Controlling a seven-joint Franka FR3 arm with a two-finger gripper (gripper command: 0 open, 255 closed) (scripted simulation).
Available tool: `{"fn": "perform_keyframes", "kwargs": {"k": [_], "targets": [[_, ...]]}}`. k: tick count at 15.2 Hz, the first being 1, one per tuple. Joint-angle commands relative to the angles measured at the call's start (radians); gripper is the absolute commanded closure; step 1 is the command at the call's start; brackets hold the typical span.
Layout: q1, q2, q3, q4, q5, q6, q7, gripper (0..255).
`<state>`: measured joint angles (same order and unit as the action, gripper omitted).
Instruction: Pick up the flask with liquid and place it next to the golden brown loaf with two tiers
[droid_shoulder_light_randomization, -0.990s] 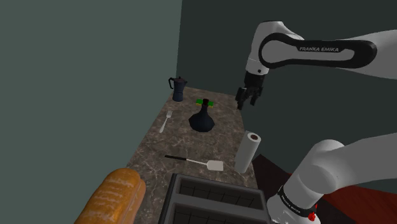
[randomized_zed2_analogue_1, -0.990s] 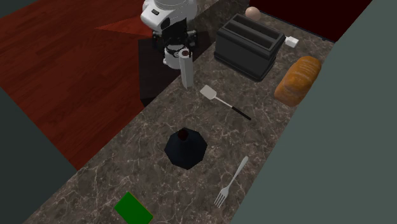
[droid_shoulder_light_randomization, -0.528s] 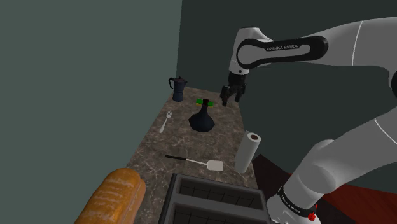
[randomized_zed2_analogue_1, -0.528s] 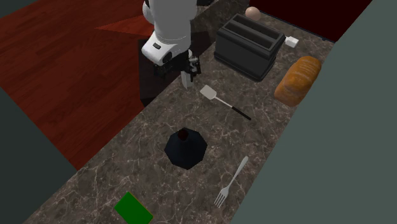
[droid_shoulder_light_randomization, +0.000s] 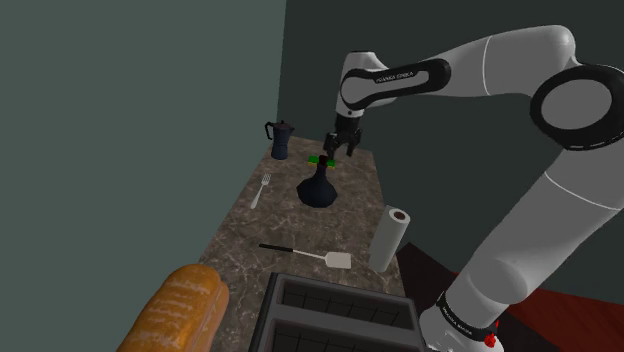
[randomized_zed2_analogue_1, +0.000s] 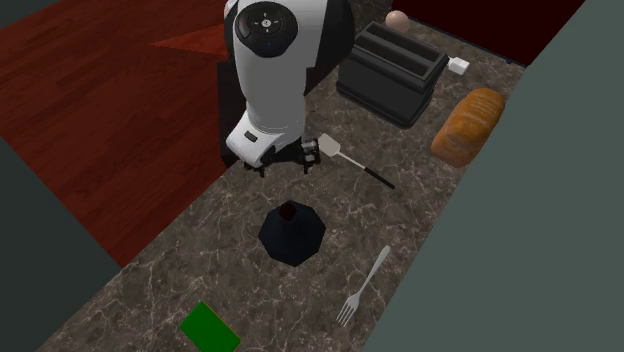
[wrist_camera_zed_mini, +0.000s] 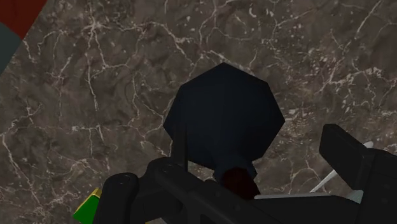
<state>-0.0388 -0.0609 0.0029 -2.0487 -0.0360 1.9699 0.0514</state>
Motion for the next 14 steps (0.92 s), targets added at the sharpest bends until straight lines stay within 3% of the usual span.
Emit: {"fn": "perform_keyframes", "kwargs": {"k": [1,6,14], "targets": [[0.000,0.078,0.000,0.073,0.000,0.009,-0.003,0],[-0.003,0.262,-0.002,0.260,0.000,0.013,-0.015,0],[-0.004,0.292,-0.003,0.197,-0.001,0.106,-0.014,0]]}}
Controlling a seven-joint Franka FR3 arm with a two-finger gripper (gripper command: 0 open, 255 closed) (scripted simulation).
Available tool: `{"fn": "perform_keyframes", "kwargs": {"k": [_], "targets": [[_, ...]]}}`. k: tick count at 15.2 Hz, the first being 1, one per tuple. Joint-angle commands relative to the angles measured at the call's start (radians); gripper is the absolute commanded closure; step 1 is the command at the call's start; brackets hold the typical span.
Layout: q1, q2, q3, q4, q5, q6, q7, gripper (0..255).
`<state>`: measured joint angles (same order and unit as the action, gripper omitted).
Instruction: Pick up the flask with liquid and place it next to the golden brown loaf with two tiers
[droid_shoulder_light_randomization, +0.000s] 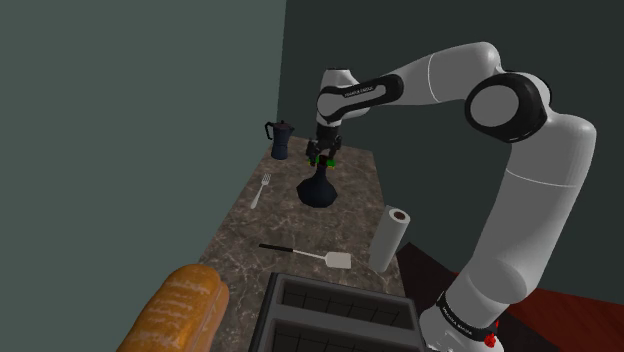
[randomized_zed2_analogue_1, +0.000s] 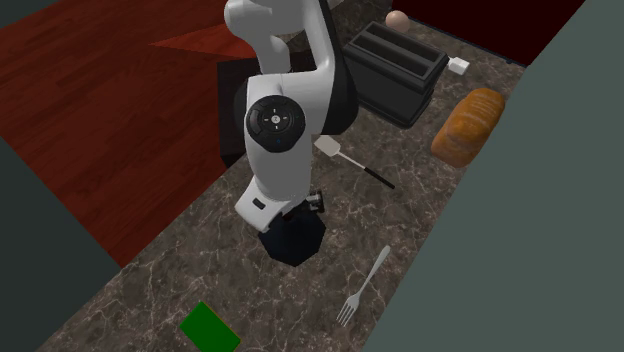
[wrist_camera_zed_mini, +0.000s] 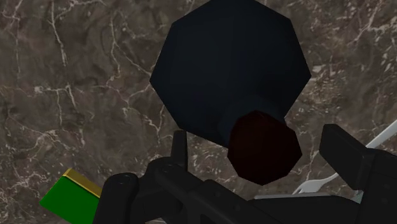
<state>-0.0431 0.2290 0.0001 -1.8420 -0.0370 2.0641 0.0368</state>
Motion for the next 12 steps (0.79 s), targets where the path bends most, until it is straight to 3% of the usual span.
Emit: {"fn": "perform_keyframes", "kwargs": {"k": [1,7,8,12], "targets": [[0.000,0.002,0.000,-0.009,0.000,0.012,0.001,0],[0.000,0.003,0.000,-0.009,0.000,0.012,0.001,0],[0.000,0.003,0.000,-0.009,0.000,0.012,0.001,255],[0.000,0.003,0.000,-0.009,0.000,0.012,0.001,255]]}}
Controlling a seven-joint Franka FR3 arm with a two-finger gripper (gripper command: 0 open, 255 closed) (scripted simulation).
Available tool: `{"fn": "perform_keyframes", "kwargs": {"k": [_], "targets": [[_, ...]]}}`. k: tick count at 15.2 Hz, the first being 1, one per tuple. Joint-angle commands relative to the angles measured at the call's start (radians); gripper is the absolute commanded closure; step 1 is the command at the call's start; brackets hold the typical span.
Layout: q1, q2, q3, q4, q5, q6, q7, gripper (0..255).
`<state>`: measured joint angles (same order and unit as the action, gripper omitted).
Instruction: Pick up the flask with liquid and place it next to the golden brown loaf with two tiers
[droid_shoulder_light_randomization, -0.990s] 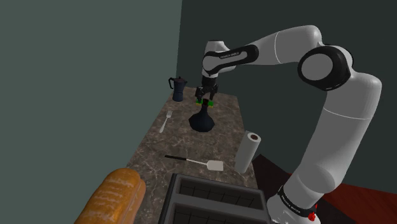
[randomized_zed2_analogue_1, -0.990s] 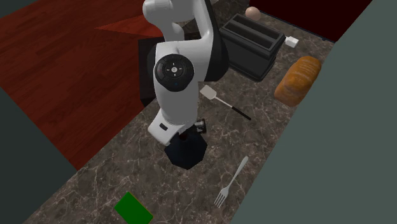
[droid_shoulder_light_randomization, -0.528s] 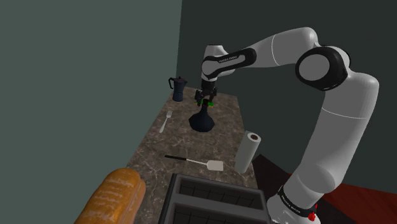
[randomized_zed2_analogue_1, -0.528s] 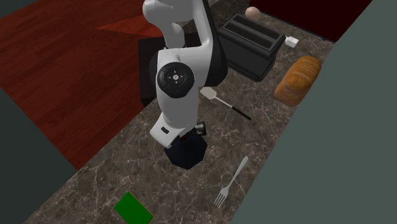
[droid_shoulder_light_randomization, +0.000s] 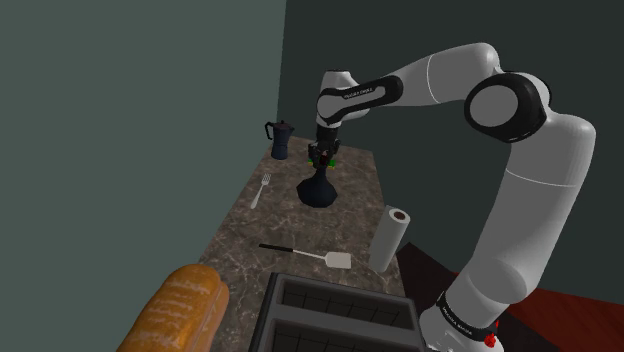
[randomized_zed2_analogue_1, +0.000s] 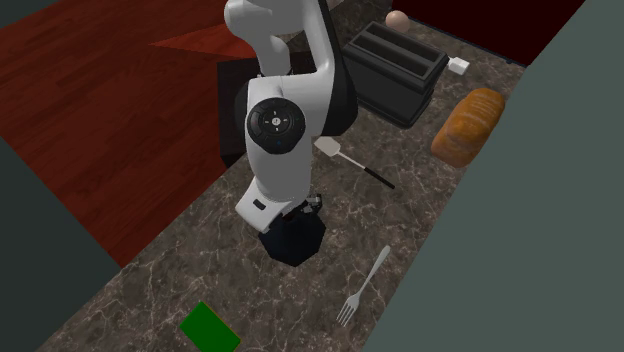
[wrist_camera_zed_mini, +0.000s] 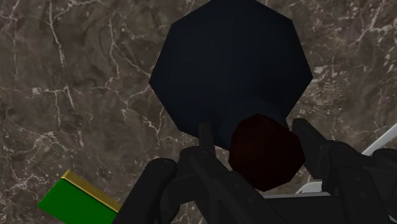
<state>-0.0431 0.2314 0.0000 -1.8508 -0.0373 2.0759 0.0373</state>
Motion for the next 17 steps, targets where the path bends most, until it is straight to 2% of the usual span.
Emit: {"fn": "perform_keyframes", "kwargs": {"k": [1,5,17], "targets": [[0.000,0.000,0.000,0.000,0.000,0.000,0.000,255],[0.000,0.000,0.000,0.000,0.000,0.000,0.000,255],[0.000,-0.045,0.001,0.104,0.002,-0.148,-0.005,255]]}}
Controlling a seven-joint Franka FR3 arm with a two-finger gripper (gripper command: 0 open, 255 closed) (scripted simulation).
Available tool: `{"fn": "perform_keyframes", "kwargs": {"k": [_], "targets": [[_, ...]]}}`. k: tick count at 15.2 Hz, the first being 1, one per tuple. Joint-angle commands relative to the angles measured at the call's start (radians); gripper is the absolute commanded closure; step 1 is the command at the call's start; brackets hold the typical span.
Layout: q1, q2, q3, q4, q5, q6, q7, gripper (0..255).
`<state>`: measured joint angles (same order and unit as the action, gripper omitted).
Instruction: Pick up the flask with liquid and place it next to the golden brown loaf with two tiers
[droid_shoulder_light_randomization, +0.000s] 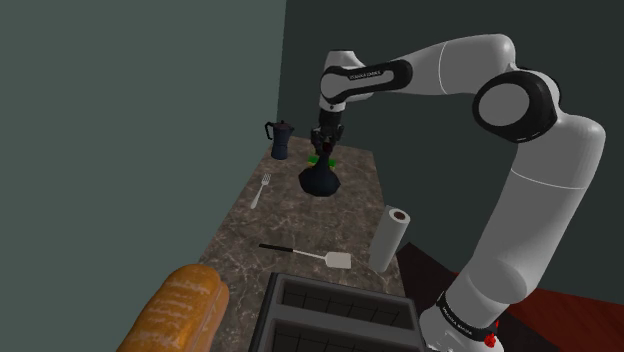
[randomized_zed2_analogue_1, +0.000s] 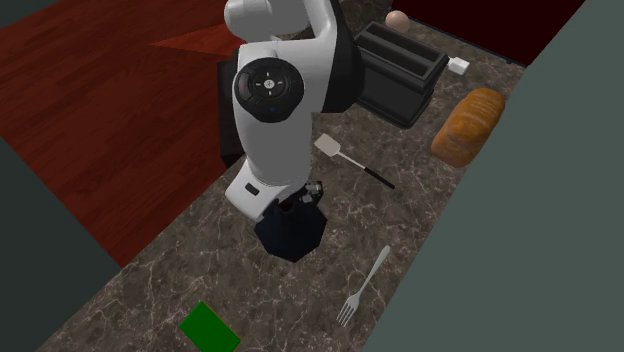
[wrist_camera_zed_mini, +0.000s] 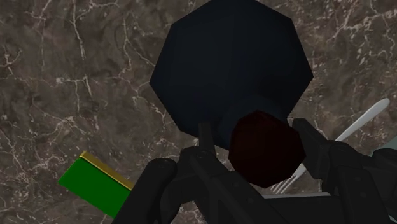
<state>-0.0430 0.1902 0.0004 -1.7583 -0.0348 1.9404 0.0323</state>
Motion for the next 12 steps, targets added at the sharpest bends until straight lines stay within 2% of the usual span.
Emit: {"fn": "perform_keyframes", "kwargs": {"k": [1,12], "targets": [[0.000,-0.006,0.000,0.021,0.000,-0.025,0.000,255],[0.001,-0.019,0.000,0.153,0.001,-0.169,-0.005,255]]}}
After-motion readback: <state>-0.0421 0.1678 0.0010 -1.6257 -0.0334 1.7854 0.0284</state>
